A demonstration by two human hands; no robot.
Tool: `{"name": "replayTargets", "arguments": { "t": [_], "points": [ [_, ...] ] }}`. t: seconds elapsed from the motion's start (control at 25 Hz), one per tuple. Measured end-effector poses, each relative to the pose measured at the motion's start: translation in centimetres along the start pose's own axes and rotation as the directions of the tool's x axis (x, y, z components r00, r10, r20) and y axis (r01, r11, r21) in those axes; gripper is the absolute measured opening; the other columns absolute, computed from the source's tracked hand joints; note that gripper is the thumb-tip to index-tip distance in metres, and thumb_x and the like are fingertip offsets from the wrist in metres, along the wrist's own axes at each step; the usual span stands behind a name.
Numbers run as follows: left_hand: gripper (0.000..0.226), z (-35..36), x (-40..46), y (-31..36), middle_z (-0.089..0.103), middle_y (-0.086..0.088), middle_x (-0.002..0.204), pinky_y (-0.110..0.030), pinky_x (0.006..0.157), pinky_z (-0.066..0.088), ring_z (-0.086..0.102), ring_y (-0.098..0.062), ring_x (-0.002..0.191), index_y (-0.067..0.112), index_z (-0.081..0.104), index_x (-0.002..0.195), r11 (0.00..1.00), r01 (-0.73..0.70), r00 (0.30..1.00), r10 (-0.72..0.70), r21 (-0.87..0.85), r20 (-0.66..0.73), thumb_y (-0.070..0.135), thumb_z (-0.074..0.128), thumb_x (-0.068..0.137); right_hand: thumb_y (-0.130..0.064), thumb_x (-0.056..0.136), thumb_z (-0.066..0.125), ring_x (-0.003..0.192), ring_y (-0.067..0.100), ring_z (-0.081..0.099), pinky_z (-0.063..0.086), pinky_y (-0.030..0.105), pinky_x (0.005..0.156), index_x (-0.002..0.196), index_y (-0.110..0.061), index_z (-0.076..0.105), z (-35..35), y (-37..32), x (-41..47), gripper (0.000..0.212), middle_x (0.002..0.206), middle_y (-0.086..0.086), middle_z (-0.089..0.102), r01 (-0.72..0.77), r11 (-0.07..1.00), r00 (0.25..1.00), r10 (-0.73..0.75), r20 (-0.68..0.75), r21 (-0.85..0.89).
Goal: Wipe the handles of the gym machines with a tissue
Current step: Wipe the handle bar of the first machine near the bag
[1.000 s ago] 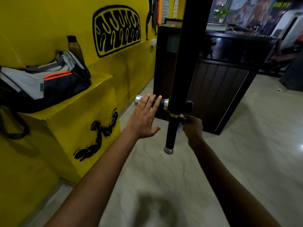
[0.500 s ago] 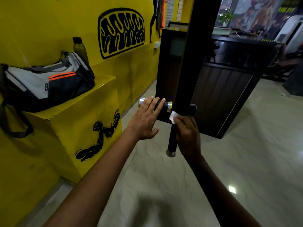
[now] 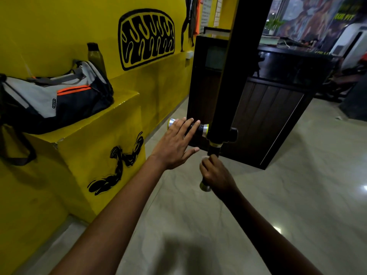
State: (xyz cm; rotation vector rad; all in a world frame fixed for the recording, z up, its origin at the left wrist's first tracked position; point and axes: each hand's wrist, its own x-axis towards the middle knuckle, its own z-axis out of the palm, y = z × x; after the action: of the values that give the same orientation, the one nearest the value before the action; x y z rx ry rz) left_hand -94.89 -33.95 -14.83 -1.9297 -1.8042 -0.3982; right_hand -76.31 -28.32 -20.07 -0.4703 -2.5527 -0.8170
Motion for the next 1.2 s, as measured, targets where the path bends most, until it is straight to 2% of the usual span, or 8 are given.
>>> {"name": "replayTargets", "arguments": {
  "t": [0.12, 0.2, 0.44, 0.64, 0.76, 1.04, 1.12, 1.2],
  "points": [
    [0.072, 0.2, 0.1, 0.0, 0.027, -0.014, 0.153, -0.042, 0.119, 0.015, 0.02, -0.029, 0.144, 0.012, 0.012, 0.153, 1.0, -0.009, 1.0, 0.009, -0.004, -0.009, 0.056, 0.029, 0.098, 0.003, 0.071, 0.073, 0.073, 0.03, 0.058, 0.05, 0.034, 0.067, 0.077, 0.003, 0.066, 1.8, -1.9, -2.8, 0.009, 0.083, 0.019, 0.064, 0.155, 0.987, 0.983, -0.15, 0.107, -0.043],
    [0.072, 0.2, 0.3, 0.0, 0.028, -0.014, 0.153, -0.043, 0.119, 0.017, 0.021, -0.029, 0.143, 0.012, 0.012, 0.153, 1.0, -0.015, 1.0, 0.014, -0.007, -0.012, 0.055, 0.03, 0.098, 0.005, 0.072, 0.069, 0.069, 0.028, 0.058, 0.05, 0.033, 0.067, 0.072, 0.001, 0.067, 1.9, -2.2, -3.4, 0.005, 0.077, 0.016, 0.064, 0.204, 0.978, 0.975, -0.198, 0.101, -0.051],
    [0.073, 0.3, 0.4, 0.2, 0.03, -0.014, 0.152, -0.043, 0.118, 0.019, 0.023, -0.029, 0.142, 0.012, 0.013, 0.152, 1.0, -0.008, 1.0, 0.008, -0.001, -0.018, 0.057, 0.03, 0.097, 0.011, 0.089, 0.035, 0.067, 0.026, 0.057, 0.048, 0.033, 0.056, 0.06, -0.003, 0.063, 2.2, -0.7, -2.8, 0.043, 0.066, 0.009, 0.059, 0.34, 0.939, 0.94, -0.338, 0.044, -0.057],
    [0.074, 0.4, 0.3, 0.0, 0.029, -0.014, 0.152, -0.044, 0.118, 0.02, 0.021, -0.03, 0.143, 0.012, 0.011, 0.153, 1.0, 0.002, 1.0, -0.002, 0.003, -0.003, 0.057, 0.03, 0.097, -0.002, 0.076, 0.054, 0.074, 0.021, 0.056, 0.044, 0.029, 0.056, 0.06, -0.008, 0.065, -0.4, 2.3, 0.1, 0.02, 0.066, 0.004, 0.059, 0.447, 0.895, 0.893, -0.445, 0.067, -0.012],
    [0.074, 0.5, 0.3, -0.1, 0.027, -0.014, 0.153, -0.044, 0.118, 0.019, 0.021, -0.029, 0.143, 0.013, 0.01, 0.153, 1.0, 0.005, 1.0, -0.005, 0.002, 0.003, 0.057, 0.029, 0.097, -0.007, 0.074, 0.058, 0.076, 0.02, 0.055, 0.046, 0.03, 0.058, 0.066, -0.008, 0.068, -1.4, 4.0, 1.8, 0.012, 0.073, 0.004, 0.061, 0.426, 0.905, 0.904, -0.426, 0.033, -0.004],
    [0.074, 0.5, 0.2, -0.2, 0.027, -0.013, 0.153, -0.044, 0.118, 0.018, 0.02, -0.029, 0.143, 0.013, 0.011, 0.153, 1.0, 0.005, 1.0, -0.005, 0.002, 0.004, 0.057, 0.03, 0.097, 0.0, 0.079, 0.061, 0.08, 0.024, 0.057, 0.049, 0.031, 0.063, 0.076, -0.002, 0.066, -2.4, 5.4, 2.3, 0.006, 0.089, 0.011, 0.06, 0.291, 0.957, 0.954, -0.289, -0.078, 0.013],
    [0.074, 0.5, 0.2, -0.1, 0.027, -0.013, 0.153, -0.044, 0.118, 0.019, 0.02, -0.029, 0.143, 0.012, 0.011, 0.153, 1.0, 0.006, 1.0, -0.006, 0.01, -0.002, 0.057, 0.031, 0.097, -0.002, 0.079, 0.064, 0.078, 0.023, 0.055, 0.047, 0.029, 0.062, 0.083, 0.0, 0.066, -2.9, 5.2, 2.3, 0.004, 0.09, 0.011, 0.058, 0.206, 0.978, 0.972, -0.198, -0.129, 0.047],
    [0.074, 0.5, 0.1, -0.1, 0.027, -0.013, 0.153, -0.044, 0.118, 0.019, 0.02, -0.029, 0.143, 0.012, 0.012, 0.153, 1.0, 0.01, 1.0, -0.01, 0.021, -0.004, 0.057, 0.031, 0.097, -0.001, 0.08, 0.065, 0.08, 0.022, 0.053, 0.047, 0.027, 0.062, 0.097, 0.002, 0.065, -2.8, 4.8, 1.8, 0.018, 0.094, 0.012, 0.056, 0.044, 0.99, 0.986, -0.021, -0.167, 0.137]
  ]
}}
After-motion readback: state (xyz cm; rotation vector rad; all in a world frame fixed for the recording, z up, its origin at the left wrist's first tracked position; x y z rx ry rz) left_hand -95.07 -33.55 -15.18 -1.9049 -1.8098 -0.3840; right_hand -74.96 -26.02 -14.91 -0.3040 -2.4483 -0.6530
